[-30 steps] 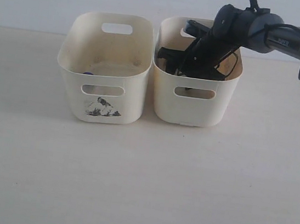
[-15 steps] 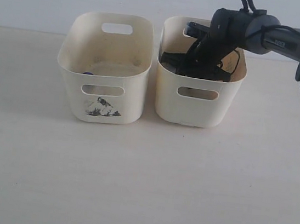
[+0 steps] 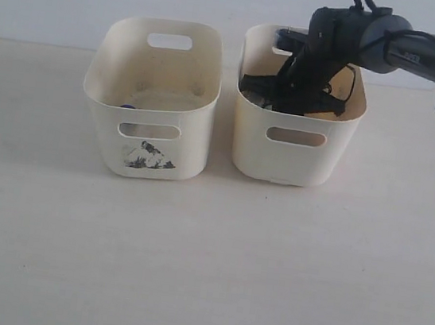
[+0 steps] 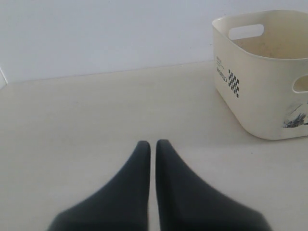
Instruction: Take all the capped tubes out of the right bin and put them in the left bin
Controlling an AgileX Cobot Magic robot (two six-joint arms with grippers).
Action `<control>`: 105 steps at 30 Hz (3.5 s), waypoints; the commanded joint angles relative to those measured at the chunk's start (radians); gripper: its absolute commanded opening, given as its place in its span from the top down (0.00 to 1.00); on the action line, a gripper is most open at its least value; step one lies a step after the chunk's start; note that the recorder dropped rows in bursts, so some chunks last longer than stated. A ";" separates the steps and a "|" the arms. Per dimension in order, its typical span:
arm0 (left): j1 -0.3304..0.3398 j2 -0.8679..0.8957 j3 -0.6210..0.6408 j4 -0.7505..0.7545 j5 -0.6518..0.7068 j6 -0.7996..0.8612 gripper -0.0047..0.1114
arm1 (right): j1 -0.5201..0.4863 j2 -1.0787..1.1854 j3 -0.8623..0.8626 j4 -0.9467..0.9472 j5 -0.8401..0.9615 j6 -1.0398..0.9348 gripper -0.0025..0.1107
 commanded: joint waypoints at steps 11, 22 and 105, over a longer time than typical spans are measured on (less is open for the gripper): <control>0.001 -0.002 -0.004 -0.007 -0.015 -0.012 0.92 | -0.009 -0.138 0.002 -0.046 -0.099 -0.002 0.98; 0.001 -0.002 -0.004 -0.007 -0.015 -0.012 0.92 | -0.009 -0.030 0.002 0.086 -0.164 -0.004 0.49; 0.001 -0.002 -0.004 -0.007 -0.015 -0.012 0.92 | 0.038 -0.218 0.002 -0.062 0.008 -0.059 0.98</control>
